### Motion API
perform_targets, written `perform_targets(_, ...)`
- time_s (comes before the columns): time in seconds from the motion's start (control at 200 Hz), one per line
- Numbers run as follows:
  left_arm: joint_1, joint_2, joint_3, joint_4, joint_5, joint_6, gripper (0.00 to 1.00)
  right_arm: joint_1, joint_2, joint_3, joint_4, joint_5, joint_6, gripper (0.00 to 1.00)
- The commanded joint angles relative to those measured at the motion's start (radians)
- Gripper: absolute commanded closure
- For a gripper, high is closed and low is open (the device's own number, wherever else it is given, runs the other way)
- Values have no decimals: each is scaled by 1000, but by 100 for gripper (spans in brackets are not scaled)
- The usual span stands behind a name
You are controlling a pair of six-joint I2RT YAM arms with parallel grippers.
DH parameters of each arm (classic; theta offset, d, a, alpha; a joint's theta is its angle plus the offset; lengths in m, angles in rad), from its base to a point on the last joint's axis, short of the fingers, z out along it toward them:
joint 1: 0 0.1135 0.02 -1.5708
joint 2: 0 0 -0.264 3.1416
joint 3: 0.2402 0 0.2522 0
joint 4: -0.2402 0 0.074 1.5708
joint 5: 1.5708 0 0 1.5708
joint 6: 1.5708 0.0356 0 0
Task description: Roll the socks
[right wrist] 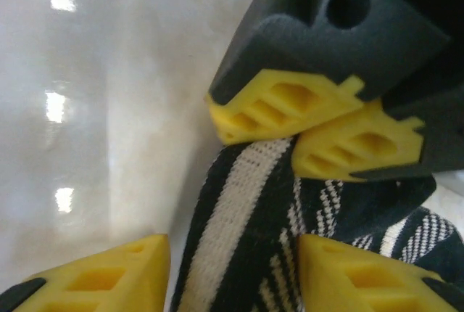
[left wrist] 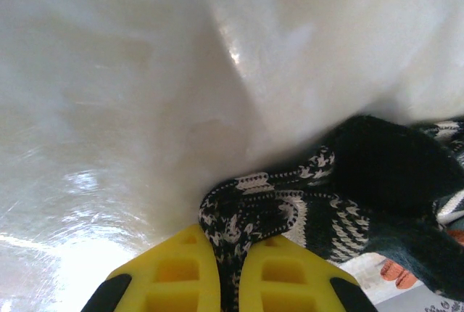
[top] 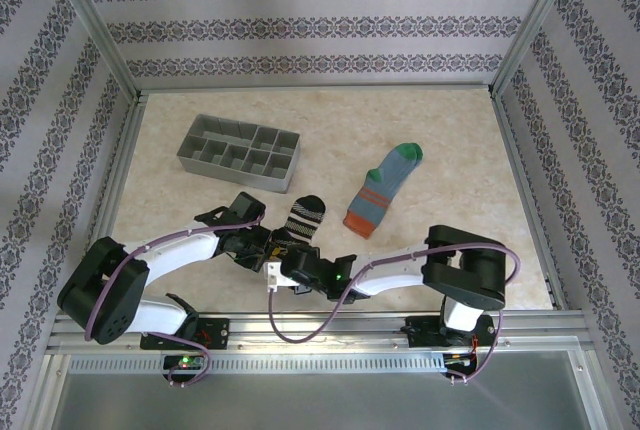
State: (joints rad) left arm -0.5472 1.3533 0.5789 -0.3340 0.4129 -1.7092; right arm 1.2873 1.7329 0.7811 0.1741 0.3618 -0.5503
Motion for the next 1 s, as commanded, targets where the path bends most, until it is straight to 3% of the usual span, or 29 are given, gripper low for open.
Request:
perform_targets(0.0, 11, 40, -30, -148, -26, 10, 100, -23, 58, 44, -9, 61, -17, 67)
perform_targets(0.155, 32, 9, -29, -137, -30, 34, 99, -83, 71, 63, -131, -59, 89, 97)
perform_targets(0.275, 69, -56, -43, -93, -34, 55, 62, -136, 60, 74, -252, -276, 148, 100)
perform_targets(0.37, 105, -124, -69, -42, -29, 48, 44, -187, 70, 85, -322, -453, 188, 100)
perform_targets(0.47, 143, -183, -87, -28, -16, 55, 33, -238, 97, 113, -386, -594, 226, 100)
perform_targets(0.645, 181, -281, -130, -24, -34, 55, 28, -306, 137, 155, -438, -731, 280, 100)
perform_targets(0.994, 142, -303, -201, 271, -5, 86, 39, -444, 270, 282, -581, -959, 378, 100)
